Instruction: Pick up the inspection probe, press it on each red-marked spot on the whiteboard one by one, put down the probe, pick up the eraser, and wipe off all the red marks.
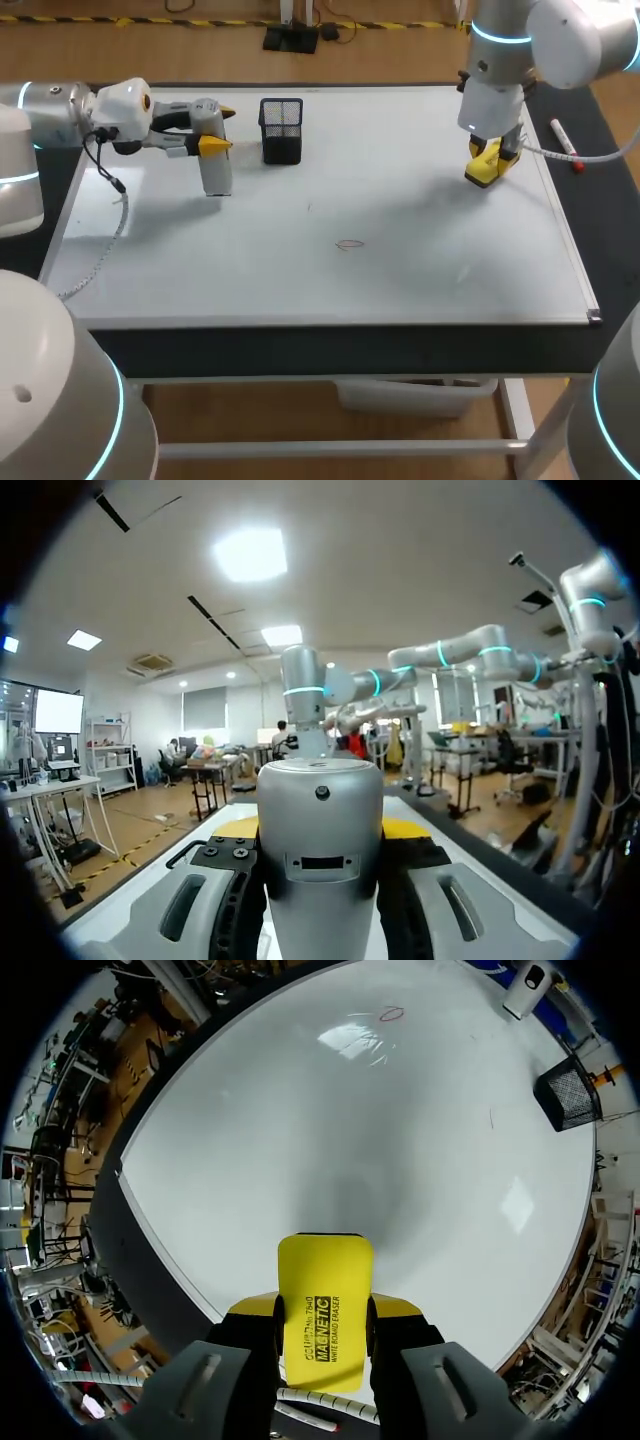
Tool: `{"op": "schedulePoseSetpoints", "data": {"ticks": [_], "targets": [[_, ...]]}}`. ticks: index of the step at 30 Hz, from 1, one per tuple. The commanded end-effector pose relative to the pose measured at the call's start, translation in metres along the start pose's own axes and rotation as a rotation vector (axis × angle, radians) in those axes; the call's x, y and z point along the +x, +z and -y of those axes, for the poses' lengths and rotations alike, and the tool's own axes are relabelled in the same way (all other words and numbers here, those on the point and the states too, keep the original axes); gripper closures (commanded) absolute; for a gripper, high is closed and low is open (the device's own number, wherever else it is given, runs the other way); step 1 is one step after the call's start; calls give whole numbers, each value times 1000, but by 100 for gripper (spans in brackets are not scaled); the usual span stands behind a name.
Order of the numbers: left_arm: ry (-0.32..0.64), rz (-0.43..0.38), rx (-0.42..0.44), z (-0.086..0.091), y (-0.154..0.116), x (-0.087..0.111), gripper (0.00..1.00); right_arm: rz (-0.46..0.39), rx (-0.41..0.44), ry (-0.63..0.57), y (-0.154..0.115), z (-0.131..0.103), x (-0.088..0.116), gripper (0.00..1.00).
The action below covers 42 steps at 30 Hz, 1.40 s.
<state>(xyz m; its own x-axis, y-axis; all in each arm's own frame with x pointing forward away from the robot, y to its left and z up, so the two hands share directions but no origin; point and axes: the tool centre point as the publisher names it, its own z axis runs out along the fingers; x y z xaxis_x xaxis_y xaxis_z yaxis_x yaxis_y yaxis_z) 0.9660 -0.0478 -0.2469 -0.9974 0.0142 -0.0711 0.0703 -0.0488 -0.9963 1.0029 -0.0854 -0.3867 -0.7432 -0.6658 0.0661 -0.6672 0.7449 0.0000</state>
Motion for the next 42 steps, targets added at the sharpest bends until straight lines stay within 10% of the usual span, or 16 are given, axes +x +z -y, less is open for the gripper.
{"op": "schedulePoseSetpoints", "data": {"ticks": [1,42], "targets": [[1,6,-5,3,1,2,100,-7,4,-14,-1,-4,-3,100],[1,6,-5,3,1,2,100,9,-25,-548,5,-298,-52,100]]}}
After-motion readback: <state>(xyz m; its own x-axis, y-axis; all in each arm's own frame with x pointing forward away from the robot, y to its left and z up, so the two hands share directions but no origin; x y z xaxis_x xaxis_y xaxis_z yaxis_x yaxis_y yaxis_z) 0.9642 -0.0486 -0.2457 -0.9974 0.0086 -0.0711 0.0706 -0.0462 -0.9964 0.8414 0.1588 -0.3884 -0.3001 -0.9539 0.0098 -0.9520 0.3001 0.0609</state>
